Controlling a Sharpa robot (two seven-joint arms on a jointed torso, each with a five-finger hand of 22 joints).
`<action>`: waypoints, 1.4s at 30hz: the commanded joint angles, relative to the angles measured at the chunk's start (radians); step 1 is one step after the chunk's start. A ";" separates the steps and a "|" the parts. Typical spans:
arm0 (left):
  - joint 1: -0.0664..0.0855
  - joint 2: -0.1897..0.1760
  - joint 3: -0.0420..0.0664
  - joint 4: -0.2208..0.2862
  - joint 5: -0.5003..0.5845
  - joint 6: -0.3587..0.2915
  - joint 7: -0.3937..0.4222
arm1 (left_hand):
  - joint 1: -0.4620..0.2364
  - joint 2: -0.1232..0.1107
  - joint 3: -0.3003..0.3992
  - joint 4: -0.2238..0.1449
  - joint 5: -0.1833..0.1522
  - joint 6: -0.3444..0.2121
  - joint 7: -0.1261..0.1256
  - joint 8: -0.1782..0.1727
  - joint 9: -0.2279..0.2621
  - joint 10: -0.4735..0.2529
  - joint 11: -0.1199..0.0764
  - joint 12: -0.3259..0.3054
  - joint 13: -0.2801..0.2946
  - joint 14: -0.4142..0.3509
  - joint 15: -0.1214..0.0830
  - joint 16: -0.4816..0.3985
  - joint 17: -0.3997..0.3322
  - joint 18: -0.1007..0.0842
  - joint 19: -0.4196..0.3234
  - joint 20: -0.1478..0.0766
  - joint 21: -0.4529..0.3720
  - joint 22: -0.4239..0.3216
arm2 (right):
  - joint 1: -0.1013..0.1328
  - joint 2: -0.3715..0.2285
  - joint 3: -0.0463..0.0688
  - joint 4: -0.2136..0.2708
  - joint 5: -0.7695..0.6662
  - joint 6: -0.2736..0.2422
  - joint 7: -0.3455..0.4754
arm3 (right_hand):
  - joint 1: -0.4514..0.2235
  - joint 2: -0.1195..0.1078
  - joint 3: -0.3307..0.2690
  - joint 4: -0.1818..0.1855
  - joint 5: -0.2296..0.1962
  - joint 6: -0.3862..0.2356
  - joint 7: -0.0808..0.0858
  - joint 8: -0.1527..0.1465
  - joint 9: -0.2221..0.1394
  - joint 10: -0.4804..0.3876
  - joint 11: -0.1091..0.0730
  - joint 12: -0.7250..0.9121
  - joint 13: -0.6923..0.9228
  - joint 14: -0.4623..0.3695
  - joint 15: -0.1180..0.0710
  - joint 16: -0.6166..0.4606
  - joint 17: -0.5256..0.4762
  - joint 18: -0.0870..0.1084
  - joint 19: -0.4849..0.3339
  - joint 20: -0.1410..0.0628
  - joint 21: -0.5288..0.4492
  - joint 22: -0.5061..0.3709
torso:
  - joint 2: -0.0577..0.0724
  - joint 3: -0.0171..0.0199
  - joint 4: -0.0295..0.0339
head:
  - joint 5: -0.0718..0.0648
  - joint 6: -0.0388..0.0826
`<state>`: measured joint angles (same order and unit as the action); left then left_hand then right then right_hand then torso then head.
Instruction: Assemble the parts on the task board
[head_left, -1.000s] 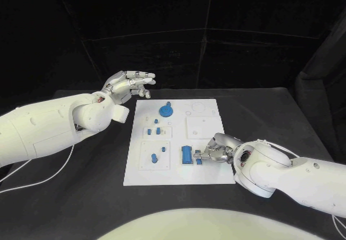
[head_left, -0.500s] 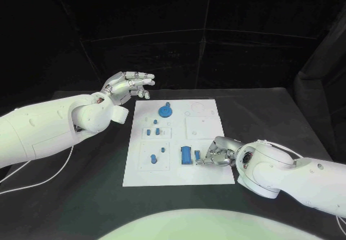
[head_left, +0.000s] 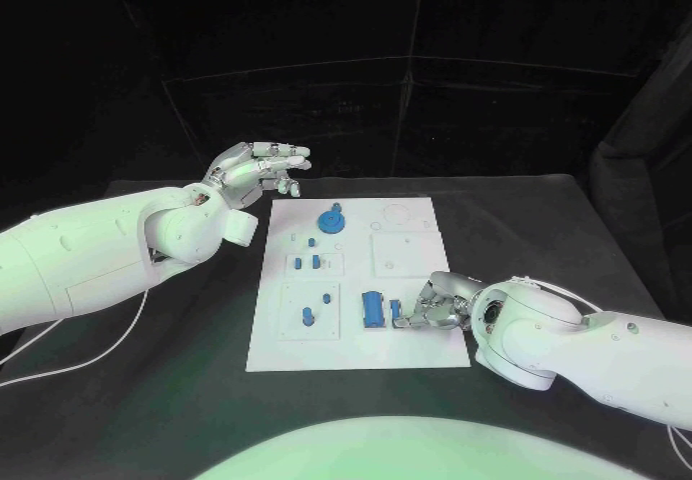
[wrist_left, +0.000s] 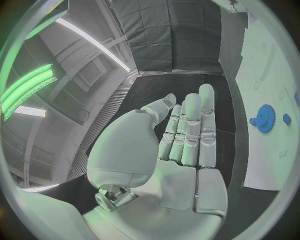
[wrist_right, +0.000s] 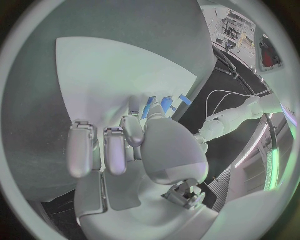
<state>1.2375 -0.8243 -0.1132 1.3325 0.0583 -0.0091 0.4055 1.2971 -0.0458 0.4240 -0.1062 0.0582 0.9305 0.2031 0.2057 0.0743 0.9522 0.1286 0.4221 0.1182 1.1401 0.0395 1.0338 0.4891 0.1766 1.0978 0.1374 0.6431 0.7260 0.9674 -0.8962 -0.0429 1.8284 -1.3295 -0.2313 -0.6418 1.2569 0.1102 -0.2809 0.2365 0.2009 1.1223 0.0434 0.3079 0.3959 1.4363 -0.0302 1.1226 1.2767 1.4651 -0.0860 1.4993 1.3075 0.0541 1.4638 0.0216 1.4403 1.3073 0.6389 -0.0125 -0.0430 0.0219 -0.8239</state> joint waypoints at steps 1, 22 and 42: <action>0.001 0.001 0.001 0.001 -0.003 0.011 0.002 | -0.004 0.009 -0.006 0.000 0.003 -0.010 0.000 0.005 0.001 -0.006 -0.001 0.005 0.001 -0.006 0.002 0.006 -0.002 0.007 -0.005 0.003 -0.005 -0.002 | 0.001 0.005 0.000 -0.008 0.007 0.017 -0.018 | -0.004 0.009 0.000 0.006 0.005 -0.008 0.001 0.004 -0.002 0.005 0.001 -0.001 0.001 0.082 -0.006 0.000 0.151 -0.008 0.029 -0.003 0.001 0.058 | 0.000 -0.0011 0.0007 | -0.002 0.000; 0.002 0.003 0.000 -0.008 -0.003 -0.008 0.009 | -0.012 0.008 -0.010 0.005 0.002 -0.013 0.000 0.009 0.001 -0.009 0.000 0.010 0.000 -0.011 0.003 0.004 -0.005 0.006 -0.009 0.005 -0.008 -0.005 | 0.038 -0.072 0.000 -0.037 0.527 -0.237 0.503 | 0.010 -0.055 -0.008 0.012 -0.087 -0.139 0.055 -0.065 -0.026 -0.235 0.049 -0.545 -0.344 -0.021 0.028 -0.288 -0.207 0.071 -0.152 0.027 -0.310 -0.351 | -0.004 -0.0005 -0.0005 | -0.003 0.017; -0.015 0.113 -0.005 -0.174 0.080 -0.107 0.086 | -0.045 -0.011 -0.045 0.061 -0.002 -0.030 -0.025 -0.042 -0.009 0.031 0.050 -0.242 -0.056 -0.228 0.117 -0.785 -0.372 0.011 -0.374 0.142 -0.528 -0.440 | 0.144 0.192 0.015 -0.616 1.196 -0.076 1.088 | 0.129 0.024 0.030 -0.226 -0.093 -0.228 0.155 -0.244 -0.227 -0.410 0.195 -1.059 -1.091 -0.421 0.222 -1.424 -1.147 0.130 -0.451 0.219 -1.303 -1.174 | -0.072 0.0008 0.0066 | -0.022 0.157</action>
<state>1.2231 -0.7175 -0.1187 1.1688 0.1025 -0.0716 0.4472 1.2533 -0.0569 0.3829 -0.0445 0.0582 0.9004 0.1835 0.1673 0.0661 0.9828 0.1737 0.1877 0.0621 0.9090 0.1552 0.2576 0.1211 0.1767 0.7296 0.2803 0.1196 0.2928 1.1097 -0.7126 -0.0285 1.2283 -0.2289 -0.3681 0.3326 1.3947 0.1371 -0.2515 0.0154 0.1108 0.8893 0.1966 0.0683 0.1741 1.0291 0.1593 0.0690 0.1975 1.0419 0.1344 0.0828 0.1703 0.1789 1.0081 0.2415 0.1453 0.1395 0.5795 -0.0142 -0.0346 0.0017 -0.6807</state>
